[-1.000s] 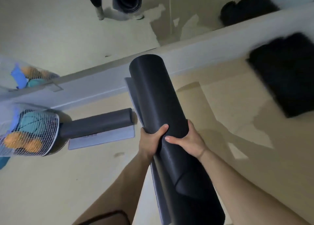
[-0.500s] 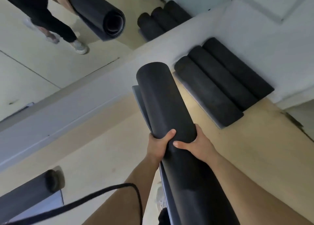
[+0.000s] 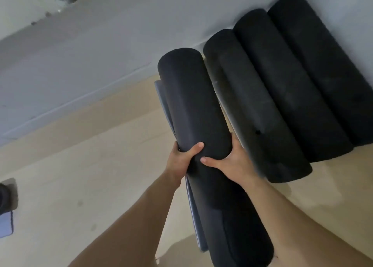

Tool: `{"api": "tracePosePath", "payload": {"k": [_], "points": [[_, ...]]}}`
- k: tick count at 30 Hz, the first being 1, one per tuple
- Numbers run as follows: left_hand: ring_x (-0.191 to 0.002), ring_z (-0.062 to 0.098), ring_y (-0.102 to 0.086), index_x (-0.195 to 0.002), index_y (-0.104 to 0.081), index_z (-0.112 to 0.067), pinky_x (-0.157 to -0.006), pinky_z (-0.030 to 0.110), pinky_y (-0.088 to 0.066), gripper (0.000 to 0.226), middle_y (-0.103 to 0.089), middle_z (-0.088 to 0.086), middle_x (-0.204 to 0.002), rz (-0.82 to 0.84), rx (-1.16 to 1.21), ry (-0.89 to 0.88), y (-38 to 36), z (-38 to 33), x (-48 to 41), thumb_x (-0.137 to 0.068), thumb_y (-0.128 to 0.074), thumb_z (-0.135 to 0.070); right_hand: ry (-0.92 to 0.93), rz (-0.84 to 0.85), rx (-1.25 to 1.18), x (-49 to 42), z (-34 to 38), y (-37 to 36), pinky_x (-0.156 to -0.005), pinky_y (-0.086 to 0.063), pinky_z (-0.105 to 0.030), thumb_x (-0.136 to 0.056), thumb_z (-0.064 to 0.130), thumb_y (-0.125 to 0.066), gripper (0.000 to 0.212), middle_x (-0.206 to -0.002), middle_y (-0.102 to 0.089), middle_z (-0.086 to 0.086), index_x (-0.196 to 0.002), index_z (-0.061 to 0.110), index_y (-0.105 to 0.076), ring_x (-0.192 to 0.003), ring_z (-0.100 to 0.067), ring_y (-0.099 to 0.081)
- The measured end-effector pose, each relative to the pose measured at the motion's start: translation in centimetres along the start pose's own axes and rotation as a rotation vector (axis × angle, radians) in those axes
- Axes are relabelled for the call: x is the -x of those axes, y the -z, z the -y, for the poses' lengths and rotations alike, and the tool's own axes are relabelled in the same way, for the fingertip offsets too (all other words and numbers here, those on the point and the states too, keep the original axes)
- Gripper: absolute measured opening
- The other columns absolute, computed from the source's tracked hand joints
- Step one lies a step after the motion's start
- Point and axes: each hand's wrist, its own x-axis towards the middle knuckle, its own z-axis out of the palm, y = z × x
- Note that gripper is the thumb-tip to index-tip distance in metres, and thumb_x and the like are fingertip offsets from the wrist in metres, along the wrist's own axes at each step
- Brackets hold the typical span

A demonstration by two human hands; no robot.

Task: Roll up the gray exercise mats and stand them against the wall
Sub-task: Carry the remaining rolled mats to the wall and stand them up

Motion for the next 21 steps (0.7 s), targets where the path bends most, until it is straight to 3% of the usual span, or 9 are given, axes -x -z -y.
{"api": "tracePosePath", "payload": {"k": [4,5,7,8,10,14,18,21], "points": [[-0.102,0.005,-0.072,-0.133,-0.058,-0.032,-0.084,0.028,-0.058,0.055,-0.074,-0.016,-0.117,0.019,0.007,-0.009,-3.8,-0.2,-6.3,-0.084,-0.082,-0.039,0.044,-0.080,0.158,-7.4,-1.6,2.0,-0.114,-0.043,-0.050,-0.045,0.077,-0.084,0.140,-0.158,-0.040,0.004,-0.160,0.035,-0.016,-0.143,-0.026,-0.042],[-0.106,0.006,-0.070,-0.131,-0.057,-0.037,-0.091,0.032,-0.057,0.056,-0.072,-0.019,-0.117,0.030,-0.004,0.019,-4.4,-0.3,-7.9,-0.082,-0.082,-0.047,0.028,-0.084,0.224,-9.1,-1.8,2.1,-0.115,-0.041,-0.051,-0.050,0.077,-0.084,0.141,-0.161,-0.036,0.000,-0.161,0.031,-0.011,-0.146,-0.030,-0.038],[-0.121,0.016,-0.060,-0.134,-0.053,-0.041,-0.108,0.049,-0.046,0.079,-0.065,-0.020,-0.125,0.048,-0.025,0.117,-5.8,-0.3,-10.6,-0.066,-0.082,-0.068,0.035,-0.101,0.389,-11.7,-2.3,2.0,-0.115,-0.039,-0.050,-0.060,0.077,-0.081,0.138,-0.163,-0.031,-0.007,-0.163,0.028,-0.003,-0.147,-0.034,-0.033],[-0.124,0.019,-0.057,-0.138,-0.051,-0.039,-0.109,0.051,-0.044,0.095,-0.062,-0.017,-0.129,0.045,-0.017,0.159,-6.1,-0.1,-11.4,-0.056,-0.081,-0.075,0.061,-0.108,0.470,-12.1,-2.4,1.8,-0.114,-0.038,-0.049,-0.064,0.077,-0.079,0.136,-0.164,-0.028,-0.009,-0.163,0.028,0.000,-0.147,-0.035,-0.031],[-0.121,0.017,-0.060,-0.143,-0.047,-0.032,-0.098,0.043,-0.049,0.110,-0.063,-0.011,-0.133,0.003,0.034,0.197,-6.5,0.8,-13.0,-0.049,-0.081,-0.080,0.099,-0.092,0.551,-12.7,-2.8,0.8,-0.115,-0.036,-0.048,-0.069,0.077,-0.076,0.132,-0.166,-0.021,-0.011,-0.162,0.030,0.005,-0.149,-0.036,-0.027],[-0.109,0.011,-0.067,-0.137,-0.053,-0.024,-0.079,0.027,-0.053,0.093,-0.070,-0.008,-0.127,-0.067,0.119,0.141,-7.3,1.6,-14.1,-0.060,-0.082,-0.067,0.132,-0.112,0.535,-12.9,-3.0,-0.2,-0.116,-0.037,-0.049,-0.074,0.073,-0.074,0.127,-0.168,-0.016,-0.012,-0.162,0.030,0.007,-0.152,-0.035,-0.022],[-0.112,0.018,-0.068,-0.135,-0.054,-0.021,-0.099,0.039,-0.055,0.086,-0.070,-0.004,-0.124,-0.217,0.150,0.028,-8.3,0.1,-16.3,-0.068,-0.086,-0.064,0.166,-0.074,0.497,-16.2,-1.7,1.2,-0.116,-0.036,-0.050,-0.077,0.073,-0.071,0.123,-0.170,-0.014,-0.009,-0.162,0.033,0.009,-0.154,-0.033,-0.021],[-0.117,0.020,-0.061,-0.142,-0.045,-0.021,-0.103,0.041,-0.050,0.098,-0.061,-0.006,-0.129,-0.266,0.036,0.047,-8.1,0.0,-17.4,-0.067,-0.082,-0.071,0.162,-0.046,0.558,-17.2,-1.3,1.4,-0.115,-0.037,-0.050,-0.081,0.073,-0.067,0.122,-0.171,-0.011,-0.010,-0.161,0.031,0.014,-0.154,-0.033,-0.020]]}}
